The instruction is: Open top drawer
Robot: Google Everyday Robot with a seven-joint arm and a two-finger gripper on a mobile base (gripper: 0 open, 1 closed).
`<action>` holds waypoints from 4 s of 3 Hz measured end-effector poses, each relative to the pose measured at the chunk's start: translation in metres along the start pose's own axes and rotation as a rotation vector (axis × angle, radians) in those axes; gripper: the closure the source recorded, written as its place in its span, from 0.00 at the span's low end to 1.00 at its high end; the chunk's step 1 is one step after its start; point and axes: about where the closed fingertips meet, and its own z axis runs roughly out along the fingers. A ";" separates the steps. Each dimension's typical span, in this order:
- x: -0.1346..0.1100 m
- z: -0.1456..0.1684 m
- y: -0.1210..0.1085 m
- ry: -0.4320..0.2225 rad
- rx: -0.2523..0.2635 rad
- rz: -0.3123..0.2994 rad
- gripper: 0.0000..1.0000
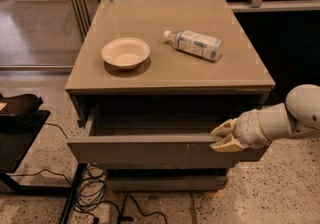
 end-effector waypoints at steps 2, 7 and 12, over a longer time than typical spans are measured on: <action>0.000 0.000 0.000 0.000 0.000 0.000 0.67; 0.005 -0.007 0.030 -0.027 -0.012 0.022 1.00; 0.007 -0.010 0.046 -0.032 -0.004 0.031 0.12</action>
Offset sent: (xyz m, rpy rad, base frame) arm 0.0000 0.0000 0.0000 0.0000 0.0000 0.0001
